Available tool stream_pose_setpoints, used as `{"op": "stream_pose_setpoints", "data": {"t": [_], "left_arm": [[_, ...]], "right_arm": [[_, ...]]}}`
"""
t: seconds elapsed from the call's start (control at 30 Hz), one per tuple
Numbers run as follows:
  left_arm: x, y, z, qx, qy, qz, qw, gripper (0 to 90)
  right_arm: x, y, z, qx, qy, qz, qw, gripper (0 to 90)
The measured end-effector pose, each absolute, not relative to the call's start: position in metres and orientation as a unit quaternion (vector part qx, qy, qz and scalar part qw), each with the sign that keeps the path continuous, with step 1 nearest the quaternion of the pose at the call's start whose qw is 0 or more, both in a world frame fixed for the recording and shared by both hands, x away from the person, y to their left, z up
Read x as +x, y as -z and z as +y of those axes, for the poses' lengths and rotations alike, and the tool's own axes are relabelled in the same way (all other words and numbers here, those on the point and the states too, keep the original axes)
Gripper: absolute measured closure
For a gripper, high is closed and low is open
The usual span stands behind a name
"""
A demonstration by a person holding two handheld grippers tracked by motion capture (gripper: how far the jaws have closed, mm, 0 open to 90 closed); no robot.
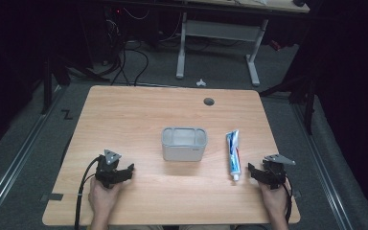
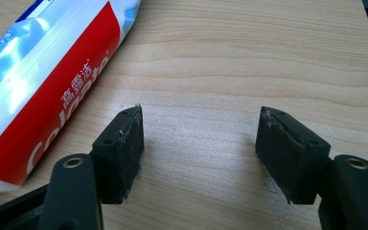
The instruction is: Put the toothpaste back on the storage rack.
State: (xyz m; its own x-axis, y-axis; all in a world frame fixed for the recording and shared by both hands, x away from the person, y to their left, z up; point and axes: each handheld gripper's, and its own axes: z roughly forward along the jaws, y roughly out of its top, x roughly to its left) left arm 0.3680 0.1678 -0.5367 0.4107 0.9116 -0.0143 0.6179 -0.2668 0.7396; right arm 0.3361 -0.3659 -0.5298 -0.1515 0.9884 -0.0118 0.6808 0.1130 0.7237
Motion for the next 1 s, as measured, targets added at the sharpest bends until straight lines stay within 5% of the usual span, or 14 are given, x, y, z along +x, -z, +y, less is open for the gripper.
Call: {"op": "stream_pose_setpoints", "data": {"t": [0.4,1.0], "left_arm": [[0.3682,0.5368,0.1677,0.766,-0.214,0.499,0.344,24.9],[0.3678,0.5368,0.1685,0.765,-0.215,0.501,0.343,24.8]], "right_arm": [[0.3361,0.53,-0.3661,0.599,-0.295,0.696,0.264,34.5],[0.3309,0.527,-0.3701,0.602,-0.287,0.705,0.24,21.4]]}}
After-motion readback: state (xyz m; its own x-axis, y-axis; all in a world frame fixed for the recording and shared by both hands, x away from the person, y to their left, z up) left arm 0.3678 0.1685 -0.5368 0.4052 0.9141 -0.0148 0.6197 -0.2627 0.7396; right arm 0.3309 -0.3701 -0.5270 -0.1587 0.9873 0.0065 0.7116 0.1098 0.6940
